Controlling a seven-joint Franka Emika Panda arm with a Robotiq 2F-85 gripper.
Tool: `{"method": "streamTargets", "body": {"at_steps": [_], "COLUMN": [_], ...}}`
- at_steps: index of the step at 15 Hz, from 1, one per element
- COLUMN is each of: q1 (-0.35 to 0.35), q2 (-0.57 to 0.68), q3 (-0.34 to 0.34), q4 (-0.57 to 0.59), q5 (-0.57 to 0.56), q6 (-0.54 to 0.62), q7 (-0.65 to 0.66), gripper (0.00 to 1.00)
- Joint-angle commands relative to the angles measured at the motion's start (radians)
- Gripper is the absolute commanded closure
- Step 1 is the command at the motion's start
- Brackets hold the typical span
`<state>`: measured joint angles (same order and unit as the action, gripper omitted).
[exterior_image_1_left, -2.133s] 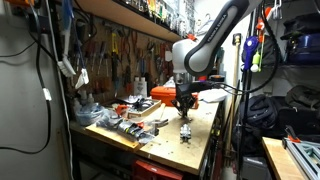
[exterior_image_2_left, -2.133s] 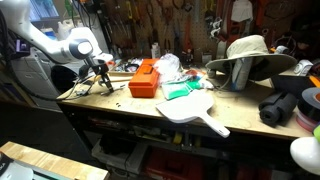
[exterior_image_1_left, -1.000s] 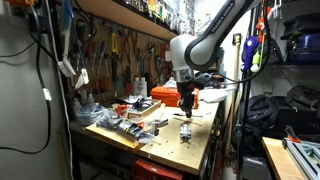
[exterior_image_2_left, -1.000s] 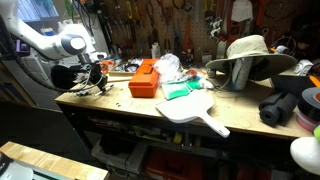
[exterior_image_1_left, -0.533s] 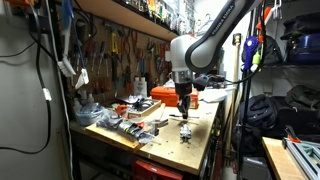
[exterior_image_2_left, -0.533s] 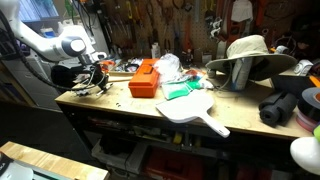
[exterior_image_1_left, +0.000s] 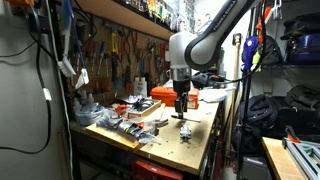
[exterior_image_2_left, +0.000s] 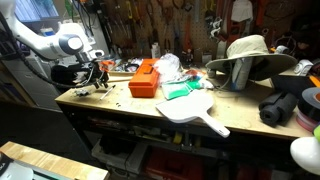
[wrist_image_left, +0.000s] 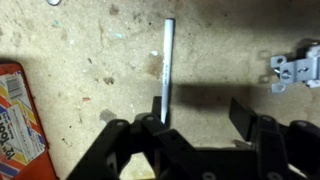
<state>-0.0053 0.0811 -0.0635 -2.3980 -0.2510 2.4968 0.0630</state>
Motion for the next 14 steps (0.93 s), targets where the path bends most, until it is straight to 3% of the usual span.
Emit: {"method": "streamTargets", "body": {"at_steps": [1, 8, 13, 14], "q1": [0.004, -0.009, -0.041, -0.033], "q2": [-0.104, -0.261, -0.412, -0.332], "q3": [0.020, 0.038, 0.044, 0.045], "q4": [-0.039, -0.034, -0.085, -0.020], "q5": [0.019, 0.112, 0.047, 0.081], "q6": [-0.032, -0.187, -0.176, -0.190], "q7": [0.034, 0.123, 0.139, 0.129], "gripper": [0.01, 0.00, 0.00, 0.00]}}
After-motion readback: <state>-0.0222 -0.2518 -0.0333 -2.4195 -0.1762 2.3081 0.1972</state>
